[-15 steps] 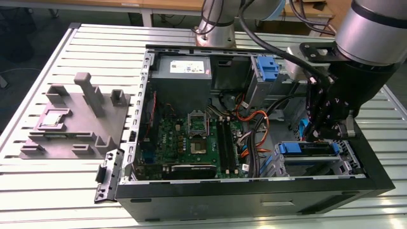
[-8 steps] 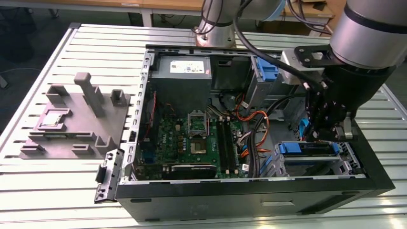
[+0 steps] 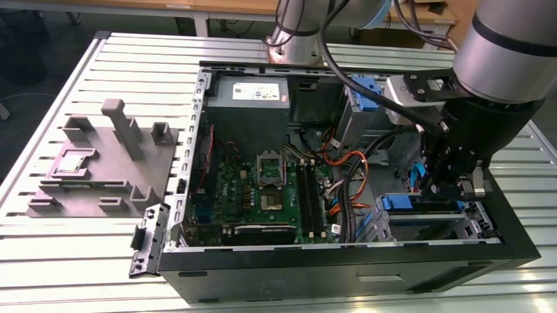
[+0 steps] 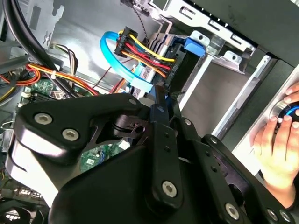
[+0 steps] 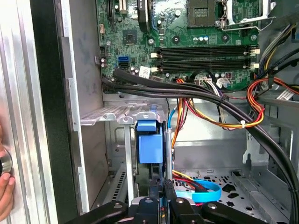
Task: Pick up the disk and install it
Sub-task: 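Insert the second disk wire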
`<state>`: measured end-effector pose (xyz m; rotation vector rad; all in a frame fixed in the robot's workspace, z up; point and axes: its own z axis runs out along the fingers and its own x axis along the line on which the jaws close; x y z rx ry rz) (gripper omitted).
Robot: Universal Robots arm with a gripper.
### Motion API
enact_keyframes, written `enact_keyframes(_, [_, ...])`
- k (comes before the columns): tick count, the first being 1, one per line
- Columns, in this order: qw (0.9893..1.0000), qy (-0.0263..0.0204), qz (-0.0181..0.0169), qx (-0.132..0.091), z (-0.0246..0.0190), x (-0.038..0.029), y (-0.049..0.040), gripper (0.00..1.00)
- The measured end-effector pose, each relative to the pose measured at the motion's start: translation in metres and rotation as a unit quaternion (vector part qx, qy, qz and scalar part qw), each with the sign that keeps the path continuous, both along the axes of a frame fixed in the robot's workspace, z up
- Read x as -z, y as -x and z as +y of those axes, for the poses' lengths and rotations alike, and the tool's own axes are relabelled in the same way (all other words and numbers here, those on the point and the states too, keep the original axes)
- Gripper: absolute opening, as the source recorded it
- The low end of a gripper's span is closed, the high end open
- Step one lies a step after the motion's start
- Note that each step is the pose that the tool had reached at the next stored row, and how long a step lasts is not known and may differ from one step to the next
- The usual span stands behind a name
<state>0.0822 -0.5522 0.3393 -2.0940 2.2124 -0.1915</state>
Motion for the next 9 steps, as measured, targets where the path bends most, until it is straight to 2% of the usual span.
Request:
enact_keyframes(3, [1.0,-0.0077,-0.003,0.0,-0.0019,0.0006,0.0003,0.16])
enact_keyframes(6, [0.9999,-0.0133,-0.0032,0.0,-0.0045,0.0012,0.0003,0.16])
enact_keyframes(9, [0.9998,-0.021,-0.0032,0.0,-0.008,0.0019,0.0003,0.16])
